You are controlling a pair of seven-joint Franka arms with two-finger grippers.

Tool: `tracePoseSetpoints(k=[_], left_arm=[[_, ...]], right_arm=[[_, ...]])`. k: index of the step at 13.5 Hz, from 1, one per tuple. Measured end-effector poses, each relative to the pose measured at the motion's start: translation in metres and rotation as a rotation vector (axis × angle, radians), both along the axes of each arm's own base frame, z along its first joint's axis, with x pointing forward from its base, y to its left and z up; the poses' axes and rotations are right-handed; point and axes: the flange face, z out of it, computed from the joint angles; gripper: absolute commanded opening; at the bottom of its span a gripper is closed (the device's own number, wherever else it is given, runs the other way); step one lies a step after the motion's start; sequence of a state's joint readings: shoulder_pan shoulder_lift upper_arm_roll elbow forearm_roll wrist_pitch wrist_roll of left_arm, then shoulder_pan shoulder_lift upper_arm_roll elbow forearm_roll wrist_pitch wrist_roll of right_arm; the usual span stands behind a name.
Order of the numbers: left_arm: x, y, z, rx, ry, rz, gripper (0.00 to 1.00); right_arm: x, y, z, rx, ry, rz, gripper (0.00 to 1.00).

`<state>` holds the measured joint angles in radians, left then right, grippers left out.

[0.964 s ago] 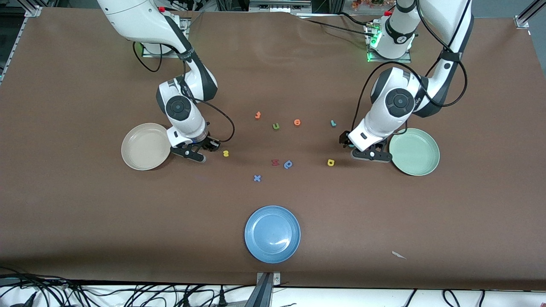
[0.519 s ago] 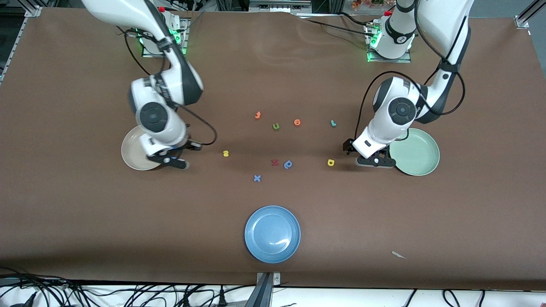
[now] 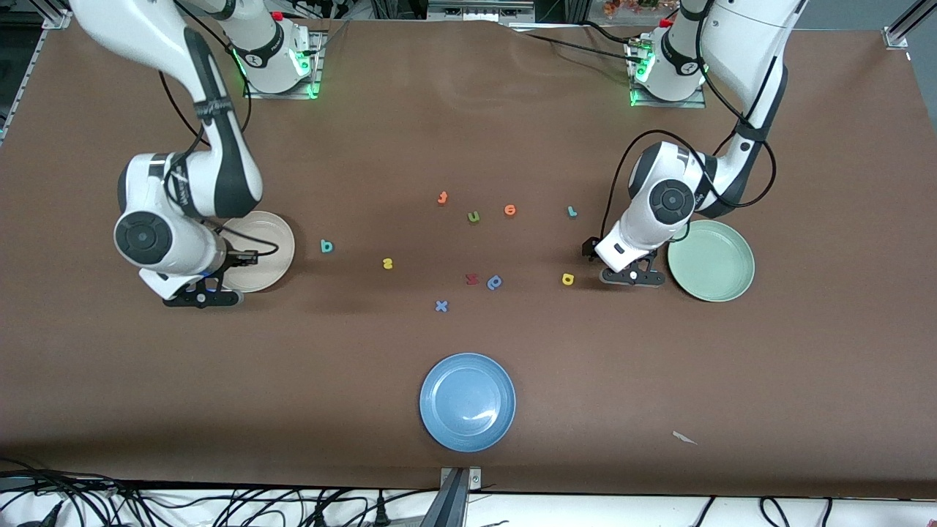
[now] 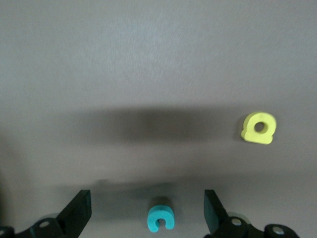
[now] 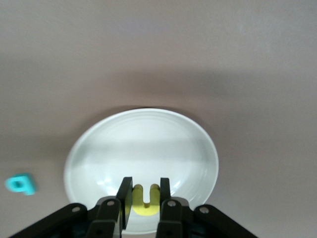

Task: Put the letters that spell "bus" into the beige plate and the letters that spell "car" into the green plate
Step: 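Place the yellow u on the white plate with the right gripper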

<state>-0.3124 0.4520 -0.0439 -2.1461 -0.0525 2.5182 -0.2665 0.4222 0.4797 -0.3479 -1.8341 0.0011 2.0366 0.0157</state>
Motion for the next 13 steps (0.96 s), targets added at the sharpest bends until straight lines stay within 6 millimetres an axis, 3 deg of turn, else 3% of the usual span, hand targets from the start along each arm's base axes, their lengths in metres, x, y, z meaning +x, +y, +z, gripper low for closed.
tracePoseSetpoints(k=[2, 3, 4, 5, 10, 13], left_arm=[[-0.01, 0.002, -0.009, -0.004, 0.009, 0.011, 1.0], [-0.014, 0.002, -0.012, -0.004, 0.012, 0.012, 1.0], [-0.017, 0.001, -0.014, -0.003, 0.016, 0.01, 1.0], [-0.019, 0.0, -0.014, -0.003, 0.018, 0.008, 1.0], [-0.025, -0.005, -0.013, -0.002, 0.021, -0.004, 0.94], [-0.026, -0.005, -0.014, 0.0, 0.025, -0.005, 0.93]], right_arm=[[-0.005, -0.015, -0.031, -0.005, 0.031, 0.024, 0.18], [-0.008, -0.02, -0.043, -0.005, 0.038, 0.034, 0.26], [-0.011, -0.024, -0.052, -0.006, 0.045, 0.037, 0.59], [-0.014, -0.025, -0.056, -0.007, 0.051, 0.038, 1.0], [-0.012, -0.015, -0.048, 0.007, 0.037, 0.044, 1.0], [-0.009, 0.041, -0.017, 0.053, -0.008, -0.048, 1.0]])
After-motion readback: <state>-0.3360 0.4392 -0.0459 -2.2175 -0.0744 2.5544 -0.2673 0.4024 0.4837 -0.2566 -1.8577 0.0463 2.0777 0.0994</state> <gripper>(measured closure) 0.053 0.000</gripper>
